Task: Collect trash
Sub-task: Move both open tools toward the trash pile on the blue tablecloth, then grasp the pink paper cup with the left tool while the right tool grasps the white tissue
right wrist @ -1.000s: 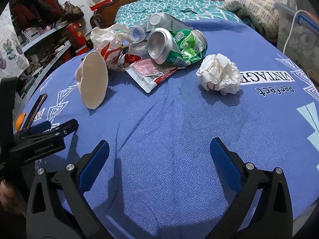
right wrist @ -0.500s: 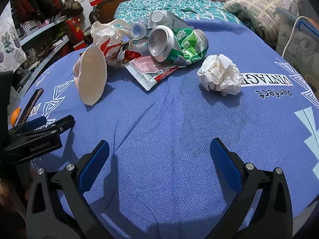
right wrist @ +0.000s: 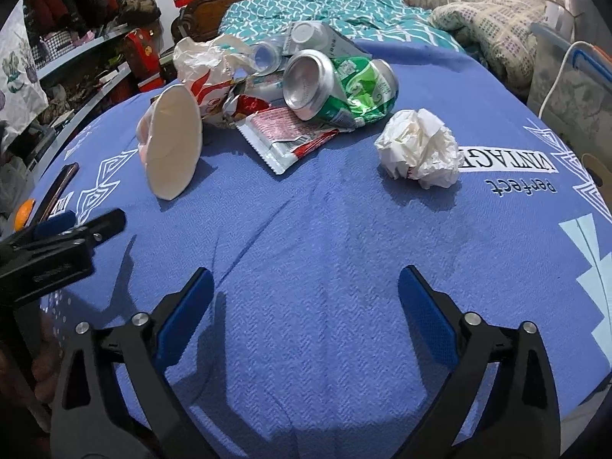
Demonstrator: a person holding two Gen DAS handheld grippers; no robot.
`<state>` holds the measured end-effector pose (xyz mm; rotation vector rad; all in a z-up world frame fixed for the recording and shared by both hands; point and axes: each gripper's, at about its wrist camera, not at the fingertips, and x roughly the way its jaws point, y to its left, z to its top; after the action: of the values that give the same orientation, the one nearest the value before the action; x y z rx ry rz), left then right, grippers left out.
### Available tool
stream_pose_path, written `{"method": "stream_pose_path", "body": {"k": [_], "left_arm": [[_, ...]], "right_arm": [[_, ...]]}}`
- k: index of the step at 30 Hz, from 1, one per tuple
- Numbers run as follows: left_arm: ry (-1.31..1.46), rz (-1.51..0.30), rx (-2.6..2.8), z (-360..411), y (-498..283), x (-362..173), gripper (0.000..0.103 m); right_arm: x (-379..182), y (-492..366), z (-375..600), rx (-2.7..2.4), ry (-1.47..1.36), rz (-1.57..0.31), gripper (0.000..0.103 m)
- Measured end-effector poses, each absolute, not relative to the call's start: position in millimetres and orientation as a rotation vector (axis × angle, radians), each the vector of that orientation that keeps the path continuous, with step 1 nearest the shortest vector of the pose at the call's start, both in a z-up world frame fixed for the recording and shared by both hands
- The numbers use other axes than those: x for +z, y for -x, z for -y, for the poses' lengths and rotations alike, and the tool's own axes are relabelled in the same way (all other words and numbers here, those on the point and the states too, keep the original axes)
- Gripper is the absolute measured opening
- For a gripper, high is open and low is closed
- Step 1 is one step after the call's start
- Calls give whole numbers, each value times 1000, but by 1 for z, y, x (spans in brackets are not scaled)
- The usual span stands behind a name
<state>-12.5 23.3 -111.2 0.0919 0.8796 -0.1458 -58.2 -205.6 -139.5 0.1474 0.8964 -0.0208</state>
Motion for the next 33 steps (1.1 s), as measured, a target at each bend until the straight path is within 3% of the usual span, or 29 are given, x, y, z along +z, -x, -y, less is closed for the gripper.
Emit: {"method": "stream_pose_path", "body": {"k": [9, 33], "left_arm": [[-181, -762, -219, 8, 24, -84, 93], [-259, -778, -249, 45, -7, -80, 90]], "right_arm": [[-139, 55, 215, -39, -149, -890, 89], [-119, 46, 288, -67, -169, -802, 86]]}}
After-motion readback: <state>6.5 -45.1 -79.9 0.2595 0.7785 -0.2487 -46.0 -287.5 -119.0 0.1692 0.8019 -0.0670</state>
